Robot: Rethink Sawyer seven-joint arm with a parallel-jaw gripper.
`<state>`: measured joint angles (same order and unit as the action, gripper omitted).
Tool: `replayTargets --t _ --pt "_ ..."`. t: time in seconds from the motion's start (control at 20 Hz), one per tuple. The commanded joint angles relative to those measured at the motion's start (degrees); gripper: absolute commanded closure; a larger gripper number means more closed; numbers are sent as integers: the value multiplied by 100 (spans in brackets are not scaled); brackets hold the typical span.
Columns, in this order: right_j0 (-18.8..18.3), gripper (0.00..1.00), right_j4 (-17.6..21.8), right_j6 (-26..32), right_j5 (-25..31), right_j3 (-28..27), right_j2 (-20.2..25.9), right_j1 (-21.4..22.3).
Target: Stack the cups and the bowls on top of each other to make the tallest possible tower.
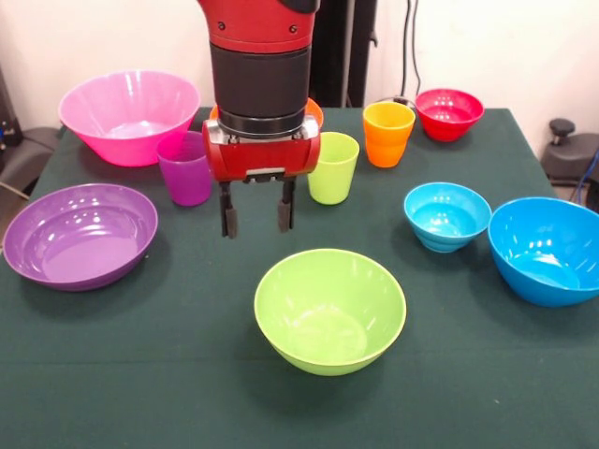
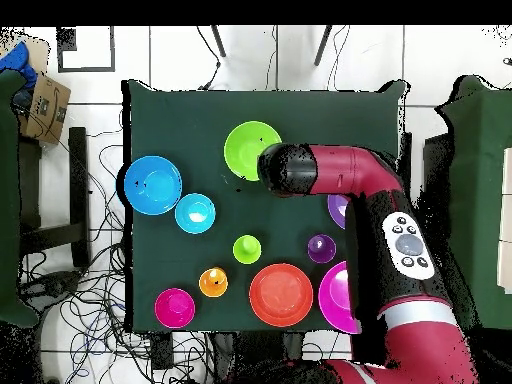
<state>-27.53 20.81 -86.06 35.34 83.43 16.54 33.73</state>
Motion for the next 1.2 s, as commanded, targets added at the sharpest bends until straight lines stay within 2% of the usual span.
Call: replayTargets --t 0.05,0.55,0.9,1.1,1.2 --pt "360 0 -68 -1431 -641 554 -344 -342" --pt "510 0 -6 -1523 -915 773 -425 -297" --pt "437 0 7 -1480 -979 768 -399 -447" --pt "405 0 42 -1467 -1278 816 -374 -471" --pt "215 0 122 -1200 -1505 919 -134 -470"
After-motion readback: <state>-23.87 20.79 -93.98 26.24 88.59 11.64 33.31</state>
